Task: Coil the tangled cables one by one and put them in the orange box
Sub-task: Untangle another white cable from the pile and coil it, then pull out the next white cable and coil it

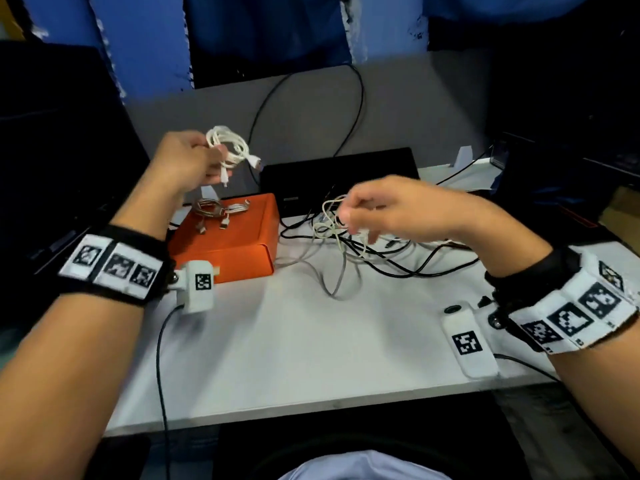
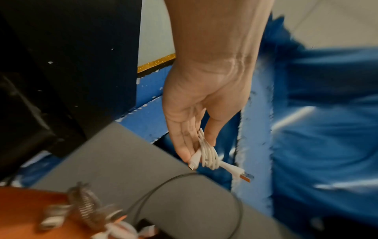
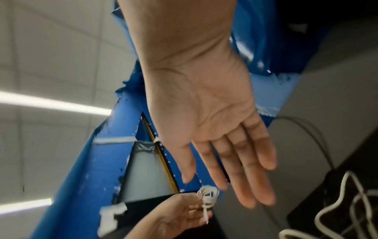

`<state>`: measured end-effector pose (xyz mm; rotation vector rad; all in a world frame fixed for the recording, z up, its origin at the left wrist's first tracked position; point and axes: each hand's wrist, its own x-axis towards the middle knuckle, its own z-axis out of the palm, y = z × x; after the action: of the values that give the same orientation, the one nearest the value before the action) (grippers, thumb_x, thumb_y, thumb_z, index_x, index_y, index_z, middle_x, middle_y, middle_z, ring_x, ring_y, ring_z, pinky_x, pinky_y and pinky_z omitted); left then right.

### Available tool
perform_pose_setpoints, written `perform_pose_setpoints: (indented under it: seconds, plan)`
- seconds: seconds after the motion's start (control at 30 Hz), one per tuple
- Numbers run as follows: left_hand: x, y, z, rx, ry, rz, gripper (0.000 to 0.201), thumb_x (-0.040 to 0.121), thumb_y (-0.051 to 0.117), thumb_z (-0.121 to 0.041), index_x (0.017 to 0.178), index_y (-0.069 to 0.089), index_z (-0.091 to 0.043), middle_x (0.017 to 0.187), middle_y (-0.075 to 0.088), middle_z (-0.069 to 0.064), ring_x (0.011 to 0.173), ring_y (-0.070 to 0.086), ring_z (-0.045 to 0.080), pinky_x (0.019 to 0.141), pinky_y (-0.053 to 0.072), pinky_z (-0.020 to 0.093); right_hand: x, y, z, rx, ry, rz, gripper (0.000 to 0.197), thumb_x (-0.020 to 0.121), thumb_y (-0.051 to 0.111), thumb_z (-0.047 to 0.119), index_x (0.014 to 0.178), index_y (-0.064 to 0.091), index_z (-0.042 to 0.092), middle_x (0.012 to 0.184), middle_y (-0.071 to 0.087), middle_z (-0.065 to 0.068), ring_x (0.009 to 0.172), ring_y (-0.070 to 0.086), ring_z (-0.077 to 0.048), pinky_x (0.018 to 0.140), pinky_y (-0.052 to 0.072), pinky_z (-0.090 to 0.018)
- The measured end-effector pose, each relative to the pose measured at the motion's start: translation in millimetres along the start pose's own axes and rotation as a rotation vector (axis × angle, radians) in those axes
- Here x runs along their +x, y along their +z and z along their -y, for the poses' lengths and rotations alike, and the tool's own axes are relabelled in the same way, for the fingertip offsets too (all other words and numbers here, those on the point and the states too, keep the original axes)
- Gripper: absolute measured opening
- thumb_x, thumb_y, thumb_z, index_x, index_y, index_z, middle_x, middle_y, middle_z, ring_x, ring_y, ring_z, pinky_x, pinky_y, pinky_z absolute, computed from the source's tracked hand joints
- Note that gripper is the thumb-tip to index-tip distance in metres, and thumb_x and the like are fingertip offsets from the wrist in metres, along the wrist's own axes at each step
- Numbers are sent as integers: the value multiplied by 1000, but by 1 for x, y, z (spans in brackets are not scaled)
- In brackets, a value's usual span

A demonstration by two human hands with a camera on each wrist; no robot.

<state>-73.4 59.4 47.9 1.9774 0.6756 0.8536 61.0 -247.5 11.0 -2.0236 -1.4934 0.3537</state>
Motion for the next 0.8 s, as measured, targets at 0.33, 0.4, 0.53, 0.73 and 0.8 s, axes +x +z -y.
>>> perform_pose_setpoints:
  seconds: [0.33, 0.4, 0.53, 0.73, 0.8]
  plan:
    - [58, 55, 40, 40, -306, 238, 14, 100, 63, -4, 87, 58, -7, 72, 72, 8, 50, 71, 13, 51, 60, 26, 7, 6, -21, -337, 189, 258, 36, 99, 48, 64, 116, 67, 37, 100, 73, 6, 92, 69, -10, 92, 54, -38]
    - [65, 64, 42, 38, -373, 292, 9, 101, 61, -5, 92, 60, -5, 82, 73, 9, 63, 74, 20, 60, 63, 31, 6, 4, -22, -318, 185, 251, 36, 99, 49, 63, 116, 66, 37, 102, 71, 9, 92, 70, -10, 93, 53, -37]
    - [79, 67, 61, 243, -474, 276, 12, 103, 59, -14, 96, 61, -5, 94, 67, 12, 76, 65, 21, 90, 60, 42, 5, 2, -24, -288, 183, 229, 34, 99, 50, 64, 114, 66, 38, 103, 70, 12, 91, 72, -9, 94, 54, -38]
    - [88, 63, 73, 386, -411, 162, 18, 100, 62, -10, 111, 63, 4, 81, 67, 15, 66, 66, 25, 67, 62, 37, 5, 2, -23, -316, 177, 255, 37, 100, 48, 63, 118, 66, 36, 101, 69, 13, 92, 71, -9, 94, 53, -39]
    - [88, 64, 74, 488, -342, 121, 16, 96, 66, -8, 103, 66, 7, 79, 71, 20, 67, 72, 32, 73, 64, 47, 6, 3, -24, -310, 183, 253, 37, 100, 48, 62, 117, 66, 35, 98, 69, 14, 92, 71, -9, 92, 53, -37]
